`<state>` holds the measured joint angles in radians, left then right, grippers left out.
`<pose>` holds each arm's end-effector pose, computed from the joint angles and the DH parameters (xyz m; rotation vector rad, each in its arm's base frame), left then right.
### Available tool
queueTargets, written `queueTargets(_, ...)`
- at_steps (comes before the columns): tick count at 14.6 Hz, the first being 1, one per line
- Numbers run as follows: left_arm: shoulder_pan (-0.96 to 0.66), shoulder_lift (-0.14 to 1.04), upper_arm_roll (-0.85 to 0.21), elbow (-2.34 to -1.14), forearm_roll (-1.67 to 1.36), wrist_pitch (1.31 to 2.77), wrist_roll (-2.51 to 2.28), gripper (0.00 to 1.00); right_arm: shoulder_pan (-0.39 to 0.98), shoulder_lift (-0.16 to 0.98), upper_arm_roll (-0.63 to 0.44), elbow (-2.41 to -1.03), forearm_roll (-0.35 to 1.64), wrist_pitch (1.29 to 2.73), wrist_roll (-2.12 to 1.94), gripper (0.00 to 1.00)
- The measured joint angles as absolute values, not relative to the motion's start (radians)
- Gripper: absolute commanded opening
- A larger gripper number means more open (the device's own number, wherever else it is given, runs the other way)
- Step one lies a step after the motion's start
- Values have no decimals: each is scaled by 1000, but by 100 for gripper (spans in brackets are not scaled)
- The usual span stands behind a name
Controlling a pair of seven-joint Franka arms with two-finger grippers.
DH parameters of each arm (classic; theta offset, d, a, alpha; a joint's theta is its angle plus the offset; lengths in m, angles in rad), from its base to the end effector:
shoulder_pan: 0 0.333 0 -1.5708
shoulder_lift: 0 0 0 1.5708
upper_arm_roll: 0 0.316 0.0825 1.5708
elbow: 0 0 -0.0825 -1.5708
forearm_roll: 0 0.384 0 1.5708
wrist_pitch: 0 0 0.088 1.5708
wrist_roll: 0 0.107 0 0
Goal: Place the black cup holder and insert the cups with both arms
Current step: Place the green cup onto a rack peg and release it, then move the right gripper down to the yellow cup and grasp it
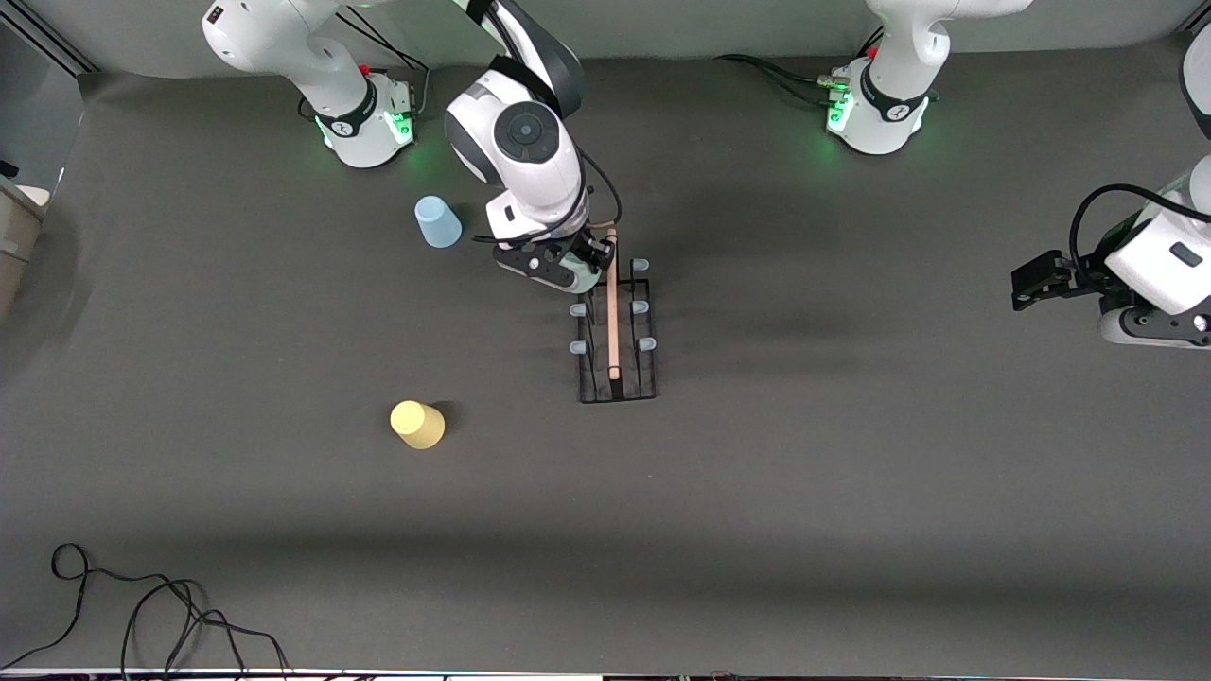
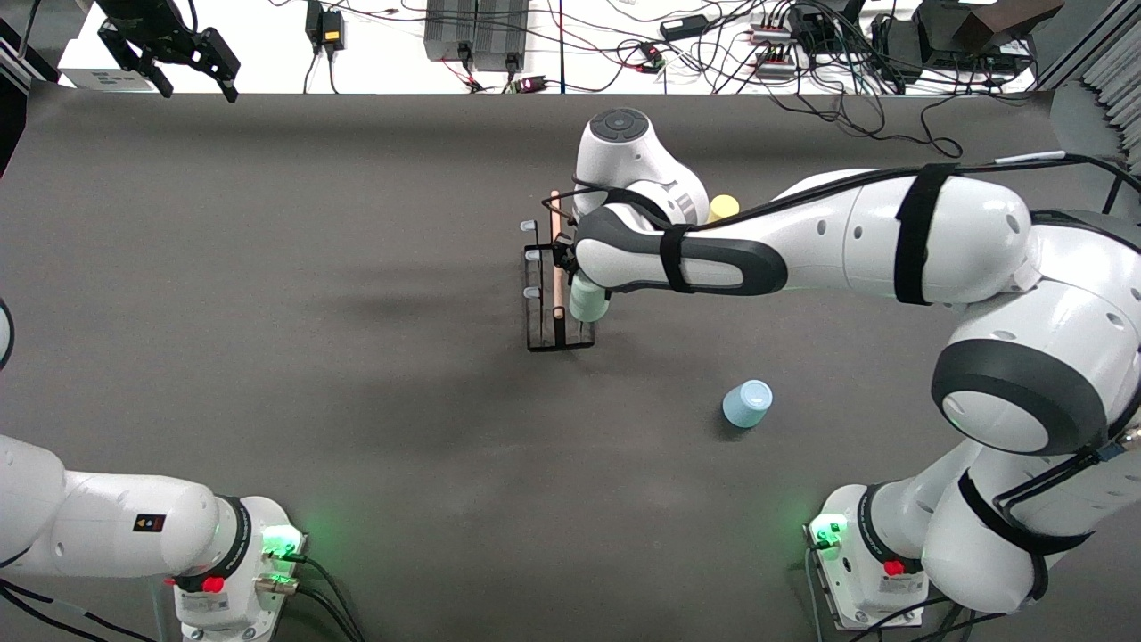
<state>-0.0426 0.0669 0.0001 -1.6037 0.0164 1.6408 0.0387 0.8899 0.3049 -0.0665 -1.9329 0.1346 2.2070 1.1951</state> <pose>0.5781 -0.0229 0.5770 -3.1222 0.1290 0.0465 0.4108 0.4525 0.3278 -3.0383 0.6963 0.1394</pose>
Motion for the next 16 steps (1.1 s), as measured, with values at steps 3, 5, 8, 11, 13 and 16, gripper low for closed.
queueTargets(3,-26,68,8,-1604,17,1640,39,100,890,307,-68,-1928,135,2211,1198,96)
queueTargets(5,-21,69,8,-1604,17,1633,39,100,889,307,-73,-1919,135,2211,1200,96)
queueTargets(8,-22,69,5,-1604,17,1619,39,100,886,305,-98,-1859,132,2141,1187,96)
queueTargets(11,-23,69,3,-1603,17,1619,38,100,880,301,-186,-1781,132,2024,1047,96)
queueTargets(13,-23,69,3,-1601,17,1619,37,100,874,301,-260,-1769,132,2008,916,96)
queueTargets(16,-24,69,0,-1600,17,1619,33,100,829,313,-336,-1770,133,2000,727,96)
